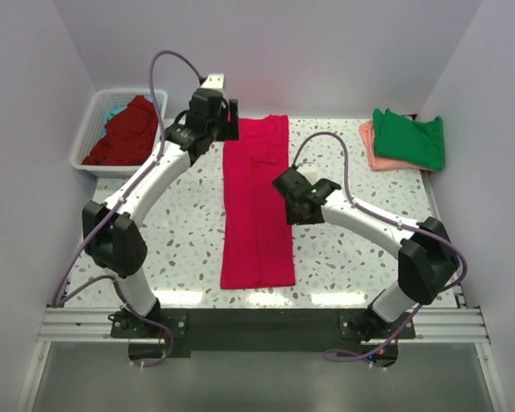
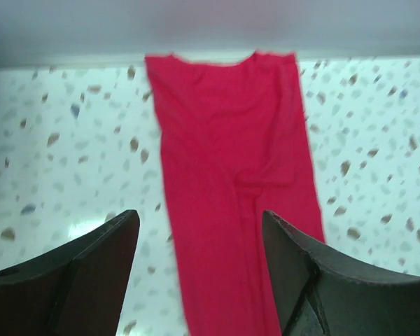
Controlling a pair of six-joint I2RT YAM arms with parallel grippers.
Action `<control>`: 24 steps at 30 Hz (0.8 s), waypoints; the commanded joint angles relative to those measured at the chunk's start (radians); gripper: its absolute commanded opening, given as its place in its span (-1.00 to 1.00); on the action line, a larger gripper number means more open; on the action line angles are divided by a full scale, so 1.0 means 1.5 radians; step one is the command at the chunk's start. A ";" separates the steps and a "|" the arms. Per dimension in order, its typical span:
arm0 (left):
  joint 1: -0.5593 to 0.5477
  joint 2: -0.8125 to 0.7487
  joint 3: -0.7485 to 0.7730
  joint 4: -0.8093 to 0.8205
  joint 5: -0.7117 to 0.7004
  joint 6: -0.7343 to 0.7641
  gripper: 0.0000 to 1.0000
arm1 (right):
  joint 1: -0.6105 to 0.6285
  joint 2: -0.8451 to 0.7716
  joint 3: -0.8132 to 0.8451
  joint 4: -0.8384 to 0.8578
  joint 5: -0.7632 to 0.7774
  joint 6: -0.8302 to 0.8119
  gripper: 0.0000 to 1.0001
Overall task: Fold and stack the t-shirts
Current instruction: Fold the tshirt
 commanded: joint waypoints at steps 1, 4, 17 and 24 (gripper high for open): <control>0.006 -0.087 -0.175 -0.101 -0.011 -0.045 0.49 | -0.059 -0.025 -0.045 0.072 -0.092 -0.018 0.15; 0.010 -0.180 -0.279 -0.097 0.006 -0.078 0.48 | -0.078 -0.028 -0.057 0.082 -0.119 -0.032 0.15; 0.019 -0.377 -0.574 -0.042 0.214 -0.179 0.18 | -0.109 -0.039 -0.106 0.128 -0.215 -0.060 0.05; 0.017 -0.457 -0.676 -0.037 0.325 -0.238 -0.02 | -0.111 -0.050 -0.120 0.111 -0.243 -0.071 0.05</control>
